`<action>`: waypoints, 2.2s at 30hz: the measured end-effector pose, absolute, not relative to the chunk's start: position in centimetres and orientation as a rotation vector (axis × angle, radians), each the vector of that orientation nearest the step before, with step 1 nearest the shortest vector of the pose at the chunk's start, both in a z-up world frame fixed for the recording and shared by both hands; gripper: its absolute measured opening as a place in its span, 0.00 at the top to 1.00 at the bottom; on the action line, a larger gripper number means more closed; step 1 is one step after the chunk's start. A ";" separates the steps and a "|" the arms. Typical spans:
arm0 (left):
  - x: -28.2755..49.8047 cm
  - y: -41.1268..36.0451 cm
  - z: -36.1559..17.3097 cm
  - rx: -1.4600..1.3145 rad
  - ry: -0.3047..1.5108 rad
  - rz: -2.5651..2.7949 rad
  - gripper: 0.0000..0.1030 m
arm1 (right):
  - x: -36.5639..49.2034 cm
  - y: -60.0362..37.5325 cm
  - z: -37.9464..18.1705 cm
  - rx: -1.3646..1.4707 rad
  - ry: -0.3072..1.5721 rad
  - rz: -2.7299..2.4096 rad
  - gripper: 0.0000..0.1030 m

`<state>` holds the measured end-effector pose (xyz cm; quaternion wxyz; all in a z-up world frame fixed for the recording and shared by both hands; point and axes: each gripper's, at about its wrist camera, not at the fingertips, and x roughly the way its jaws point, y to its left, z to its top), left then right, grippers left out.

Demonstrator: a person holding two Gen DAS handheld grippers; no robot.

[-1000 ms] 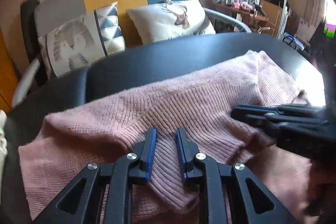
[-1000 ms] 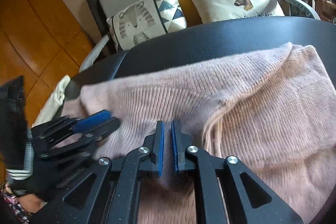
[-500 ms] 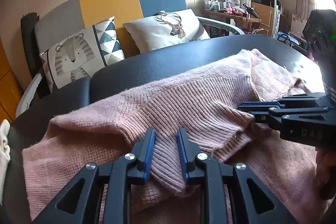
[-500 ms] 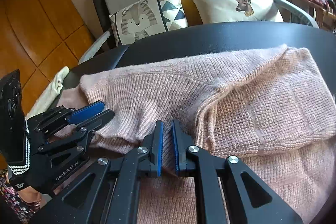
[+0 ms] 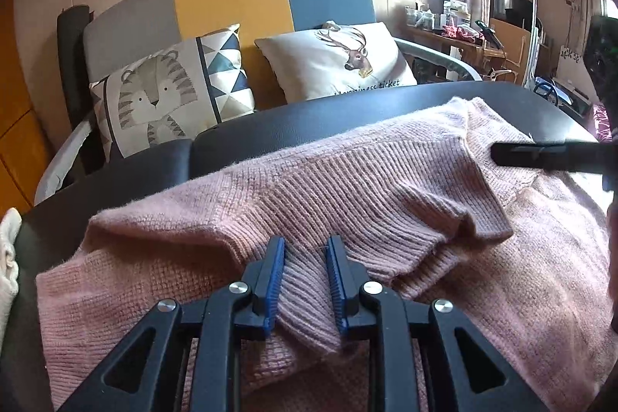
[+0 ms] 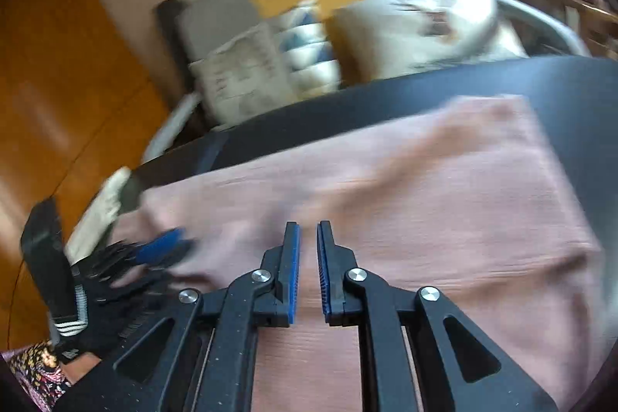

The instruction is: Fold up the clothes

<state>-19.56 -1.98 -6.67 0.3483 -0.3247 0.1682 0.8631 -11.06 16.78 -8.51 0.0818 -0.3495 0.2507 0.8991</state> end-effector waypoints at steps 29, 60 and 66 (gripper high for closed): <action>-13.0 -6.0 -6.4 -0.952 0.350 2.154 0.77 | -9.5 4.5 -10.4 -1.304 0.597 2.829 0.81; -21.3 -7.6 -7.4 -0.998 0.261 2.037 0.79 | -3.5 23.1 -10.4 -1.020 0.981 2.567 0.83; -23.6 -7.0 -6.8 -1.036 0.275 2.042 0.79 | -6.4 22.2 -9.4 -1.105 0.841 2.511 0.80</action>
